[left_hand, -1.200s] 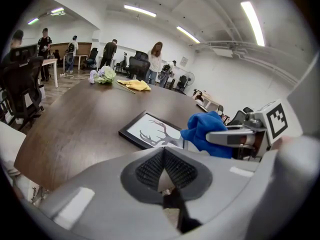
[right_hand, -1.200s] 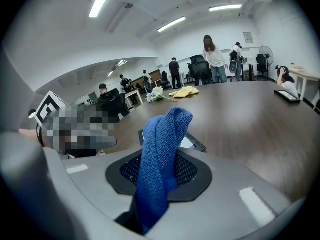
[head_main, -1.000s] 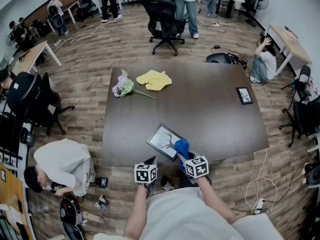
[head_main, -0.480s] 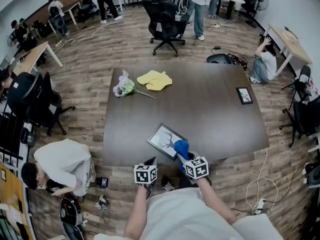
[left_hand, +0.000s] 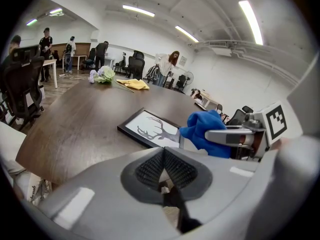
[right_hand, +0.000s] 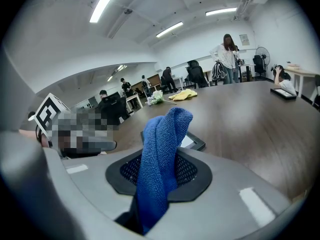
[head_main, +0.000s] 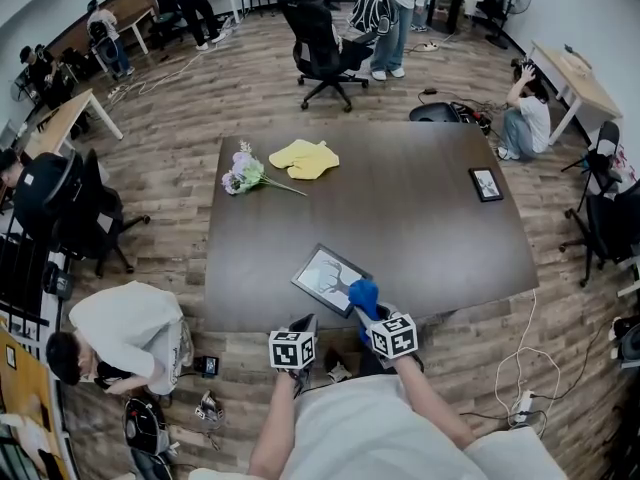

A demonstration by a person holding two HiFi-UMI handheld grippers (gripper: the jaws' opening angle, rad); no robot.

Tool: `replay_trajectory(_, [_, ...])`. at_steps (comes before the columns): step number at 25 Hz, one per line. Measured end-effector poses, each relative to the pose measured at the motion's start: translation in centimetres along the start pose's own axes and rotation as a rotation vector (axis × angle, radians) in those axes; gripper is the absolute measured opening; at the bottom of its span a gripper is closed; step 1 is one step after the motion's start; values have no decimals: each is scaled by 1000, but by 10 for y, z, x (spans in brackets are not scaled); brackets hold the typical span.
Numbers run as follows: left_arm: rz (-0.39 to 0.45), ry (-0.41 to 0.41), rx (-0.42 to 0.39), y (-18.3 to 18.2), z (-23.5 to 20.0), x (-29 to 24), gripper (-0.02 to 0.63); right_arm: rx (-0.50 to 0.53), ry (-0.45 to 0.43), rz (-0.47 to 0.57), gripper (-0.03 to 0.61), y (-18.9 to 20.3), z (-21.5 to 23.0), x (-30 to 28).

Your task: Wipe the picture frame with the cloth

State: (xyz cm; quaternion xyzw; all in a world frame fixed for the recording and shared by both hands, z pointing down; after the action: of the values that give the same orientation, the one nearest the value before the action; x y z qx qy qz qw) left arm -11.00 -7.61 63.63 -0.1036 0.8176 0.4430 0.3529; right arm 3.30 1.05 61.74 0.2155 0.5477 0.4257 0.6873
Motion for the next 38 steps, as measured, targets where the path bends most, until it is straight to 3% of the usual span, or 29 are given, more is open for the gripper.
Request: replay_trajectory(38, [16,3,11,-11,-5,-7,54,29,-22,-6,86,-7,1,-9])
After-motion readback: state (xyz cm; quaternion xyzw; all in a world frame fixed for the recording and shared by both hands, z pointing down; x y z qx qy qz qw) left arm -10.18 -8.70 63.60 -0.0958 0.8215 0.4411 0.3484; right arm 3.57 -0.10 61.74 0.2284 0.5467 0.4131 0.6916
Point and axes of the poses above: the fingertips, and each gripper's own axes: x backward along the fingers, z to its right, y out of its underside, the point moved 3 cm from there along x, backward along the fingers, and after that the axes turned 1 degree about y, right-handed, at the moved point
